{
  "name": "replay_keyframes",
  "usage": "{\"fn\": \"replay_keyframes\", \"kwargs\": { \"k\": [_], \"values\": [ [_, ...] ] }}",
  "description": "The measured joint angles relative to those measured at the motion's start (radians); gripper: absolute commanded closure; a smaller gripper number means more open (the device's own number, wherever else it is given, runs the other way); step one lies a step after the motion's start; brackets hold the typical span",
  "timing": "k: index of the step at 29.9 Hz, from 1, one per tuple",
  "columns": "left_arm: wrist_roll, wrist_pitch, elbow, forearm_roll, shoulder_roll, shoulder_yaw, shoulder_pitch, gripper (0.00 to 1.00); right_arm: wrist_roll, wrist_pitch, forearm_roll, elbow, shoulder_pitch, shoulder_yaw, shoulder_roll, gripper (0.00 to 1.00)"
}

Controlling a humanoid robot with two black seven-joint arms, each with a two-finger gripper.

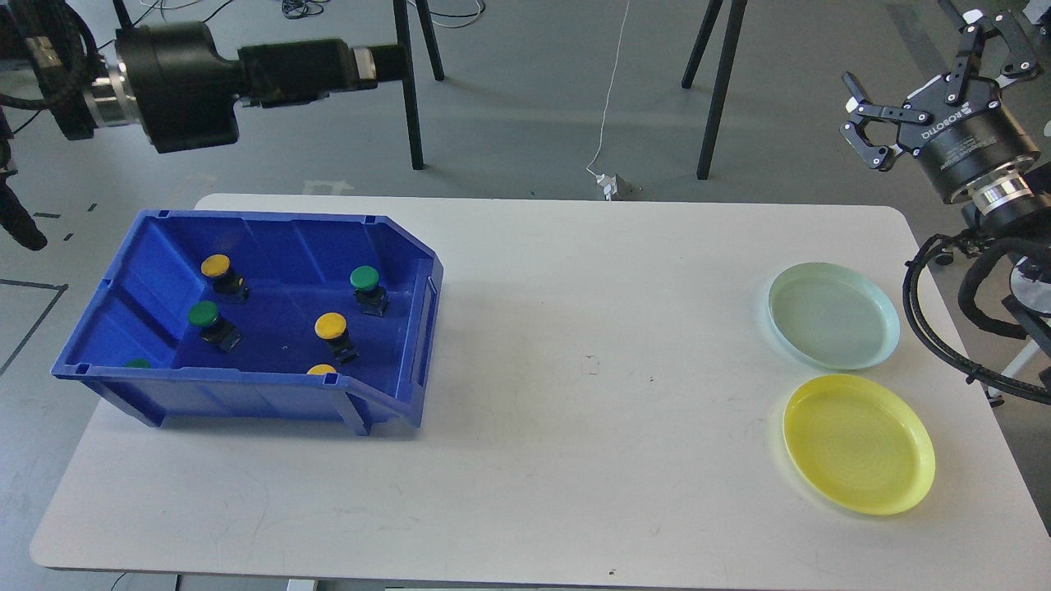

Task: Pass button and place on color plate
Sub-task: 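Move the left gripper over the blue bin toward a yellow button, then lower the left gripper into the bin and grasp the yellow button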

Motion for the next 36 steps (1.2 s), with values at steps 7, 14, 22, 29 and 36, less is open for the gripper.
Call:
{"fn": "replay_keyframes", "kwargs": {
  "k": [7, 14, 22, 29, 36],
  "values": [
    [0.000, 0.000, 0.189, 0.213, -0.178, 0.346, -0.076, 0.01, 0.000, 0.000, 0.000, -0.003, -0.024, 0.002, -0.004, 0.01],
    [0.000, 0.000, 0.329, 0.233, -0.255, 0.370, 0.024, 0.01, 0.002, 0.000, 0.000, -0.004, -0.046, 0.004, -0.004, 0.01],
    [0.000, 0.000, 0.432, 0.235, -0.312, 0.373, 0.086, 0.01, 0.003, 0.000, 0.000, -0.002, -0.055, 0.005, -0.006, 0.01],
    [0.000, 0.000, 0.511, 0.235, -0.356, 0.373, 0.140, 0.01, 0.004, 0.000, 0.000, -0.002, -0.065, 0.006, -0.008, 0.01],
    [0.000, 0.000, 0.558, 0.235, -0.395, 0.373, 0.176, 0.01, 0.006, 0.000, 0.000, -0.003, -0.079, 0.010, -0.010, 0.01]
  ]
}}
